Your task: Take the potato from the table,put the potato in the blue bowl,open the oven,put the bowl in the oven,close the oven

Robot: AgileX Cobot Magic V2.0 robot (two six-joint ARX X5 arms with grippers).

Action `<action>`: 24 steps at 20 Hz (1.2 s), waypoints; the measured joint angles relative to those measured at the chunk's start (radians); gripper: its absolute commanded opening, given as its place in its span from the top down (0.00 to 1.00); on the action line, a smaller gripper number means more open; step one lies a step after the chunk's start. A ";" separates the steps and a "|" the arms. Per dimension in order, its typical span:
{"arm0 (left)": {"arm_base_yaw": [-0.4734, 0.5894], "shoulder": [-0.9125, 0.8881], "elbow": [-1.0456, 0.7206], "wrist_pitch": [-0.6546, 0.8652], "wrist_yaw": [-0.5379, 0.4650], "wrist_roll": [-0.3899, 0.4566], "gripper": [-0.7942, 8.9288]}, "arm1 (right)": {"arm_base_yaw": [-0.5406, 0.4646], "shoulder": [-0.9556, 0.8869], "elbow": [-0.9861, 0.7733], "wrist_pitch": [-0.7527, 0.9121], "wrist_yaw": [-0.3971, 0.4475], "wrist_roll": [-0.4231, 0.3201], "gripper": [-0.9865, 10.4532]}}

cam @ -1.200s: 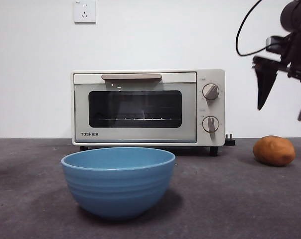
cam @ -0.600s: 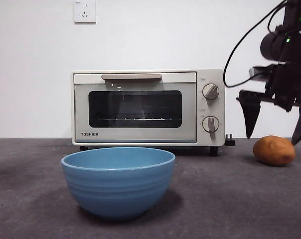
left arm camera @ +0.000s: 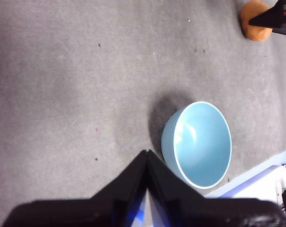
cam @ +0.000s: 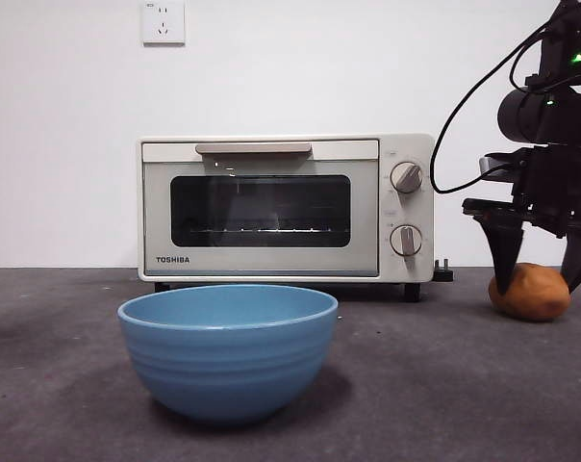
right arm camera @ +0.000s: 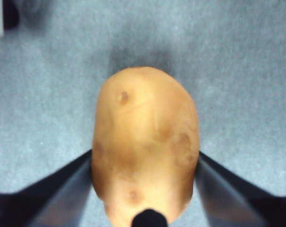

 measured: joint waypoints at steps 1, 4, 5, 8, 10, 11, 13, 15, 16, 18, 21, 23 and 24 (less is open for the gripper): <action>0.000 0.000 0.000 0.000 0.000 0.004 0.92 | 0.000 0.000 0.000 -0.002 0.000 0.000 0.92; 0.000 0.000 0.000 0.000 0.000 0.009 0.92 | 0.000 0.000 0.012 -0.067 0.000 0.000 0.92; 0.000 0.000 0.000 0.000 0.000 0.010 0.92 | 0.000 -0.001 0.022 -0.117 0.000 0.000 0.91; 0.000 0.000 0.000 -0.001 0.000 0.014 0.92 | 0.000 -0.046 0.024 -0.237 -0.021 0.000 0.91; -0.001 0.000 0.000 -0.001 0.000 0.014 0.92 | 0.001 -0.117 0.024 -0.306 -0.099 0.000 0.91; -0.001 0.000 0.000 -0.001 0.000 0.014 0.92 | 0.006 -0.162 0.026 -0.349 -0.152 -0.001 0.91; -0.001 0.000 0.000 -0.001 0.000 0.015 0.92 | 0.025 -0.236 0.028 -0.430 -0.223 -0.016 0.91; -0.001 0.000 0.000 -0.001 0.000 0.015 0.92 | 0.063 -0.298 0.028 -0.497 -0.230 -0.040 0.91; -0.001 0.000 0.000 -0.001 0.000 0.015 0.92 | 0.088 -0.328 0.028 -0.511 -0.230 -0.052 0.91; -0.001 0.000 0.000 -0.001 0.000 0.015 0.92 | 0.150 -0.379 0.028 -0.518 -0.230 -0.069 0.91; -0.001 0.000 0.000 -0.001 0.000 0.015 0.92 | 0.270 -0.417 0.029 -0.524 -0.230 -0.075 0.91; -0.001 0.000 0.000 -0.002 0.000 0.015 0.92 | 0.369 -0.417 0.029 -0.515 -0.230 -0.075 0.91; -0.001 0.000 0.000 -0.004 0.000 0.015 0.92 | 0.422 -0.417 0.029 -0.498 -0.230 -0.075 0.91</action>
